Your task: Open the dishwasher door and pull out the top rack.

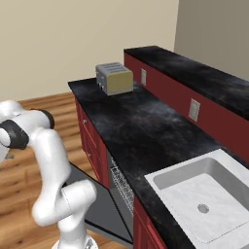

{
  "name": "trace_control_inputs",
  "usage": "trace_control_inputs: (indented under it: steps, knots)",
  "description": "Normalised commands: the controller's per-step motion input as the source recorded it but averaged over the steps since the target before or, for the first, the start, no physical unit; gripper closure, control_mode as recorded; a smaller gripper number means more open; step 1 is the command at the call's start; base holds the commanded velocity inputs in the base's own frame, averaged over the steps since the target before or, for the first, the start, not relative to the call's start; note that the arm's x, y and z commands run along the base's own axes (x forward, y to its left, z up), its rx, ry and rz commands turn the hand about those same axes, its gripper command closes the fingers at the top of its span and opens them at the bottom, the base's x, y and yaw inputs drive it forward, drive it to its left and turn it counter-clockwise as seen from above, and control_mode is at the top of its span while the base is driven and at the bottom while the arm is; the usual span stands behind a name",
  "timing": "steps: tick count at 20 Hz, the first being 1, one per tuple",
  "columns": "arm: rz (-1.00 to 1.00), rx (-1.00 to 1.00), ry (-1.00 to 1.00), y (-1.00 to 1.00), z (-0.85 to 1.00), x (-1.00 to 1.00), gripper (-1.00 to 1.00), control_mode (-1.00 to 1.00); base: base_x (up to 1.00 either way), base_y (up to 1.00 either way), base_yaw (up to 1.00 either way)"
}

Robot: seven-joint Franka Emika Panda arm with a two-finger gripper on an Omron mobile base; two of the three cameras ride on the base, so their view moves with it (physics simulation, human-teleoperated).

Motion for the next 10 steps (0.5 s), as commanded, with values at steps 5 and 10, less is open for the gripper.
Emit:
trace_control_inputs:
  steps: [5,10]
  knots:
    - [0.0,0.19,0.21,-0.43,0.46,0.33,-1.0,-1.0,0.0,0.0,0.0]
    - [0.0,0.02,0.05,-0.42,0.15,0.24,-1.0,-1.0,0.0,0.0,0.0]
